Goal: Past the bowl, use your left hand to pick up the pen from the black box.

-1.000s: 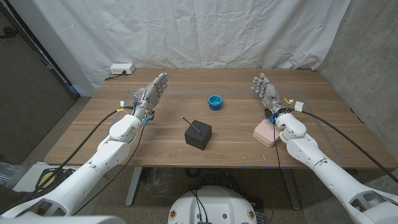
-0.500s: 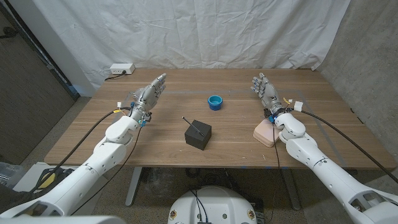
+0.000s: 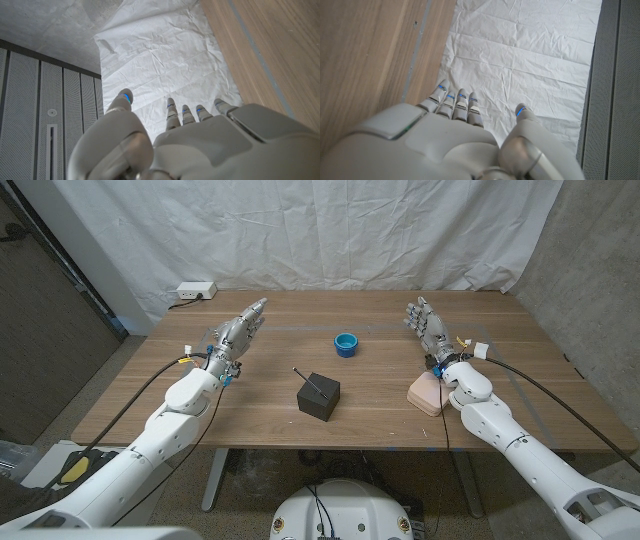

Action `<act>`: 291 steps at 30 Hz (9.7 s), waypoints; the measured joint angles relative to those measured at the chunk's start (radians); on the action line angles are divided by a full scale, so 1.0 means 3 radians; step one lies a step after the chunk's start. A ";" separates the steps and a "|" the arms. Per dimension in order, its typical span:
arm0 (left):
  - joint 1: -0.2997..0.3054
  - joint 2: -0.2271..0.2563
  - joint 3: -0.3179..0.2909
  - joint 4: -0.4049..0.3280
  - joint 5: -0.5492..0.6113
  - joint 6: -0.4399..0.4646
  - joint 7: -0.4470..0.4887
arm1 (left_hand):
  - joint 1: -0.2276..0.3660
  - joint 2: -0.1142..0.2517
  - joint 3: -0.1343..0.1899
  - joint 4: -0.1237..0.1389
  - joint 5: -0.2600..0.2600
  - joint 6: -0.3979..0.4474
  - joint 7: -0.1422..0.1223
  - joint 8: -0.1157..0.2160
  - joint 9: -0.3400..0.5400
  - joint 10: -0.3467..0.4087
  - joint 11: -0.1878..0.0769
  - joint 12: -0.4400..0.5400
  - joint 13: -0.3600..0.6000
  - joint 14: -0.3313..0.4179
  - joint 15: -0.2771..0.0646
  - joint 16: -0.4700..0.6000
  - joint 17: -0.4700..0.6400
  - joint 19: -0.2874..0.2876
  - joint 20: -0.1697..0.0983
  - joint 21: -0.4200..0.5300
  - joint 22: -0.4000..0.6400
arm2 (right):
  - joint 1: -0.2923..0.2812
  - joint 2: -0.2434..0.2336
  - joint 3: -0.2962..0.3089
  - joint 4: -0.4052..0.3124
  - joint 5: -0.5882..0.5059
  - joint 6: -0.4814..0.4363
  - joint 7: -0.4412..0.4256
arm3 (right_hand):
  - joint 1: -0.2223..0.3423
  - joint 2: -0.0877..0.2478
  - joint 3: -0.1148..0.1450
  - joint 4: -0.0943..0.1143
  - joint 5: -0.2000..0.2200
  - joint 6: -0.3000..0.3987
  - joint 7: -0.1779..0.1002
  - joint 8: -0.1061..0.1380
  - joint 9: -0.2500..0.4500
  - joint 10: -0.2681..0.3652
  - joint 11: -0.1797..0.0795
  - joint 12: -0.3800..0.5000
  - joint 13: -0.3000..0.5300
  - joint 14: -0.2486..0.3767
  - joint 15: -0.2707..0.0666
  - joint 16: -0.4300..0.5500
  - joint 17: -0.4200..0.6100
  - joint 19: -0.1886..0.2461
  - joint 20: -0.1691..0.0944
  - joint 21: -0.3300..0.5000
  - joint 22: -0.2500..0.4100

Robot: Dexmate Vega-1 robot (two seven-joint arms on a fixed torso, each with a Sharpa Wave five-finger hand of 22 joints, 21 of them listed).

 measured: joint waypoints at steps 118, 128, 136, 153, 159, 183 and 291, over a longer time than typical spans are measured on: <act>0.1321 0.0728 -0.0886 -0.1719 0.1518 0.0909 0.1098 | 0.1386 0.0171 0.0319 -0.0454 -0.0100 0.0823 -0.0073 0.0124 0.0016 -0.0112 -0.0049 0.0038 -0.0002 -0.0021 -0.0063 0.0020 -0.0025 -0.0004 0.0031 0.0052 -0.0009 | 0.0077 0.0048 -0.0045 -0.0025 -0.0143 0.0048 -0.0117 | 0.0031 0.0031 -0.0032 -0.0032 -0.0039 0.0047 -0.0048 0.0000 0.0000 0.0053 -0.0018 -0.0026 0.0000 0.0071 -0.0001 0.0013 0.0000 0.0101 -0.0018 -0.0136 0.0017; 0.1357 0.0746 -0.0925 -0.1856 0.1668 0.1119 0.1131 | 0.1542 0.0190 0.0346 -0.0454 -0.0140 0.0911 -0.0089 0.0129 0.0015 -0.0122 -0.0039 0.0039 -0.0002 -0.0021 -0.0063 0.0020 -0.0024 0.0025 0.0060 0.0052 -0.0009 | 0.0131 0.0076 -0.0070 0.0048 -0.0148 0.0032 -0.0090 | 0.0031 0.0031 -0.0032 -0.0032 -0.0039 0.0047 -0.0048 0.0000 0.0000 0.0065 -0.0030 -0.0026 0.0000 0.0071 -0.0001 0.0013 0.0000 0.0101 -0.0018 -0.0161 0.0016; 0.1373 0.0786 -0.0937 -0.2013 0.1854 0.1381 0.1178 | 0.1618 0.0166 0.0350 -0.0458 -0.0175 0.0989 -0.0083 0.0161 0.0030 -0.0122 -0.0039 0.0039 -0.0002 -0.0021 -0.0063 0.0020 -0.0024 0.0025 0.0059 0.0052 -0.0009 | 0.0171 0.0099 -0.0076 0.0109 -0.0146 0.0032 -0.0063 | 0.0031 0.0031 -0.0046 -0.0046 -0.0039 0.0047 -0.0048 0.0000 0.0000 0.0065 -0.0030 -0.0026 0.0000 0.0071 -0.0001 0.0013 0.0000 0.0101 -0.0018 -0.0161 0.0016; 0.1271 0.0916 -0.0843 -0.2234 0.2130 0.1887 0.1154 | 0.1755 0.0152 0.0341 -0.0448 -0.0227 0.1118 -0.0095 0.0174 0.0031 -0.0120 -0.0041 0.0039 -0.0010 -0.0021 -0.0063 0.0020 -0.0024 0.0025 0.0059 0.0052 -0.0008 | 0.0191 0.0104 -0.0074 0.0130 -0.0133 0.0039 -0.0058 | 0.0031 0.0031 -0.0046 -0.0046 -0.0055 0.0047 -0.0048 0.0000 0.0000 0.0065 -0.0030 -0.0026 0.0000 0.0071 -0.0001 0.0013 0.0000 0.0101 -0.0018 -0.0192 0.0016; 0.1264 0.1001 -0.0811 -0.2368 0.2268 0.2142 0.1141 | 0.1768 0.0139 0.0341 -0.0448 -0.0252 0.1148 -0.0100 0.0174 0.0031 -0.0109 -0.0051 0.0039 -0.0010 -0.0021 -0.0063 0.0020 -0.0024 0.0025 0.0059 0.0052 -0.0008 | 0.0201 0.0102 -0.0073 0.0125 -0.0127 0.0027 -0.0059 | 0.0031 0.0031 -0.0046 -0.0046 -0.0055 0.0047 -0.0048 0.0000 0.0000 0.0065 -0.0030 -0.0026 0.0000 0.0071 -0.0001 0.0013 0.0000 0.0101 -0.0018 -0.0196 0.0016; 0.1407 0.1239 -0.0864 -0.2733 0.2707 0.2595 0.1096 | 0.1851 0.0111 0.0290 -0.0398 -0.0297 0.1226 -0.0155 0.0174 0.0046 -0.0089 -0.0094 0.0039 -0.0009 -0.0021 -0.0063 0.0020 -0.0023 0.0025 0.0059 0.0052 -0.0008 | 0.0261 0.0122 -0.0110 0.0117 -0.0143 -0.0042 -0.0060 | 0.0012 0.0049 -0.0056 -0.0056 -0.0055 0.0047 -0.0048 0.0000 0.0000 0.0065 -0.0030 -0.0026 0.0000 0.0071 -0.0001 0.0013 0.0017 0.0119 0.0000 -0.0220 0.0016; -0.0032 0.1822 0.0656 -0.3399 0.4276 0.3712 -0.0760 | 0.2232 0.0149 0.0083 -0.0348 -0.0358 0.1749 -0.0452 0.0205 0.0037 0.0100 -0.0319 0.0078 -0.0008 -0.0009 -0.0183 0.0020 -0.0041 0.0073 0.0047 0.0052 -0.0007 | 0.0192 0.0106 -0.0007 -0.0137 0.0098 -0.0126 -0.0027 | 0.0030 0.0066 -0.0092 -0.0092 -0.0055 0.0089 -0.0065 0.0000 0.0000 0.0101 -0.0018 -0.0026 0.0000 0.0089 0.0017 0.0013 0.0017 0.0166 0.0001 -0.0345 0.0016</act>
